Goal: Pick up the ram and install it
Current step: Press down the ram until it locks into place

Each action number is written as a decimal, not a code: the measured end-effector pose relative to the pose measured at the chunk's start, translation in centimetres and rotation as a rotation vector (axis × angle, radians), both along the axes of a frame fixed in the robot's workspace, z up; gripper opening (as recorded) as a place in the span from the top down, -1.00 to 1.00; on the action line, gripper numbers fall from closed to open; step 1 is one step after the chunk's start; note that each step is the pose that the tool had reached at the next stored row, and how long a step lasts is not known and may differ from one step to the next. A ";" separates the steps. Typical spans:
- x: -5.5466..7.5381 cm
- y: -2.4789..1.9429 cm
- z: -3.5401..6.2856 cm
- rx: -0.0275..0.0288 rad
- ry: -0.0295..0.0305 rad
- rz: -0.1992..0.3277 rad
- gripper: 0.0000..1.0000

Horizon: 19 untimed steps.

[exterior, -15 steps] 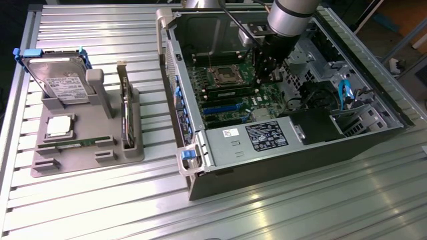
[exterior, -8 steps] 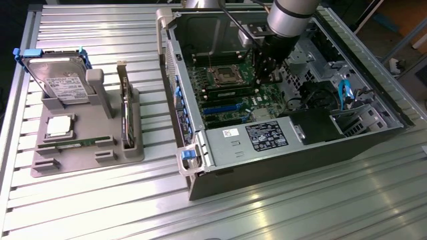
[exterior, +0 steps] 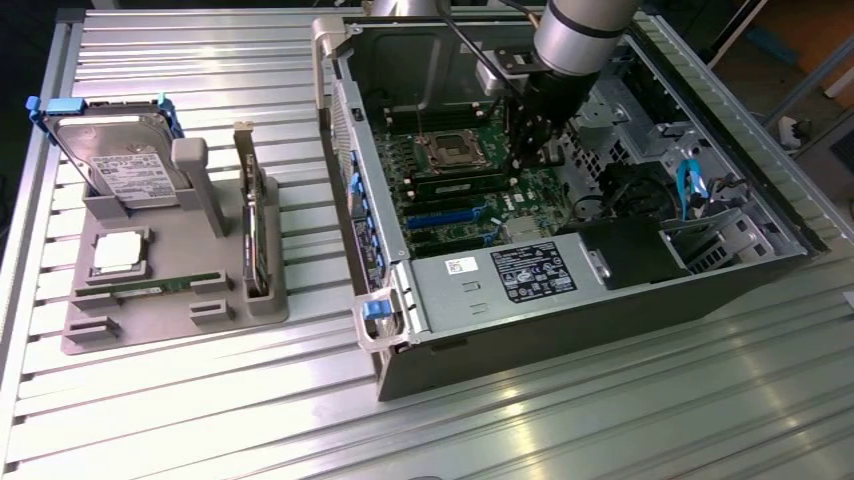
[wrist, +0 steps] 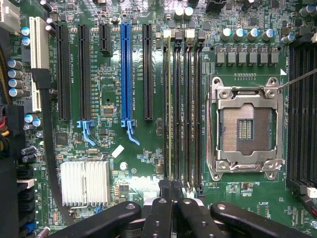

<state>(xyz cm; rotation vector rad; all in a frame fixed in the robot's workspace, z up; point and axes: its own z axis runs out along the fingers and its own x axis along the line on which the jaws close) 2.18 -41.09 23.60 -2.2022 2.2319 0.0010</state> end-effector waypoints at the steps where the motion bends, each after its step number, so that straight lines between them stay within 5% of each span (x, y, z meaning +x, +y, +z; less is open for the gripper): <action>1: 0.0 -0.01 -0.03 0.0000 0.0000 0.000 0.79; 19: 0.0 -0.11 -0.41 -0.0004 0.0001 0.000 0.79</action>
